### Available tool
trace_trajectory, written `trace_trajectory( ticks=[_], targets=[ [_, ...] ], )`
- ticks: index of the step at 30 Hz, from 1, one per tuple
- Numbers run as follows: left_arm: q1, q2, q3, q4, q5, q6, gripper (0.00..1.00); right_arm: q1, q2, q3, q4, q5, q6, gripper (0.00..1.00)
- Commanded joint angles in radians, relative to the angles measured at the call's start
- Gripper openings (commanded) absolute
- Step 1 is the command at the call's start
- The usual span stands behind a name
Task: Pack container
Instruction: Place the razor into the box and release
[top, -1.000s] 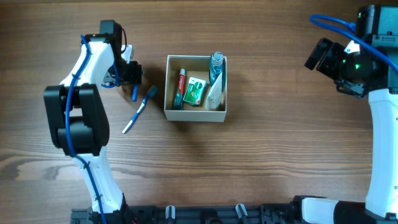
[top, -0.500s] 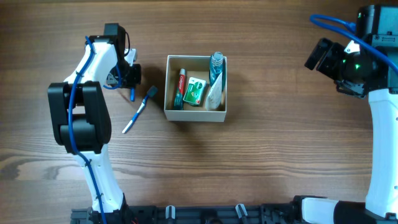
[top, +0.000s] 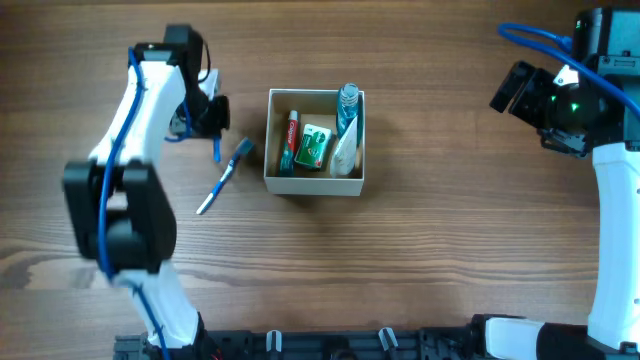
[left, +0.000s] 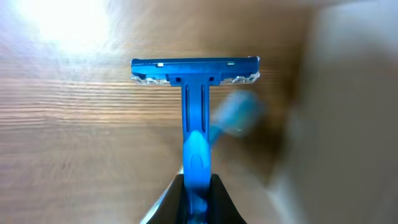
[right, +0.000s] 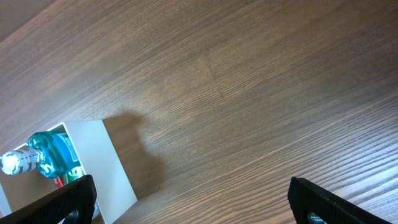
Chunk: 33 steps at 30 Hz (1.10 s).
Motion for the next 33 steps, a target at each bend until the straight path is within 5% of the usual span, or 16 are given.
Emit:
trace_trajectory(
  ticks=[1, 14, 20, 26, 33],
  targets=[
    [-0.099, -0.189, 0.039, -0.003, 0.055, -0.039, 0.04, -0.003, 0.011, 0.008, 0.003, -0.008, 0.013, 1.00],
    [-0.323, -0.058, -0.057, 0.151, 0.032, -0.200, 0.04, -0.003, 0.011, 0.008, 0.002, -0.008, 0.013, 1.00],
    [-0.327, -0.016, -0.056, 0.150, 0.029, -0.200, 0.33, -0.003, 0.011, 0.008, 0.003, -0.008, 0.013, 1.00],
    [-0.326, -0.137, -0.044, 0.119, 0.023, -0.192, 0.46, -0.003, 0.011, 0.008, 0.003, -0.008, 0.013, 1.00],
    [-0.298, -0.300, -0.045, -0.018, -0.272, -0.143, 0.65, -0.003, 0.011, 0.008, 0.003, -0.008, 0.013, 1.00]
  ],
)
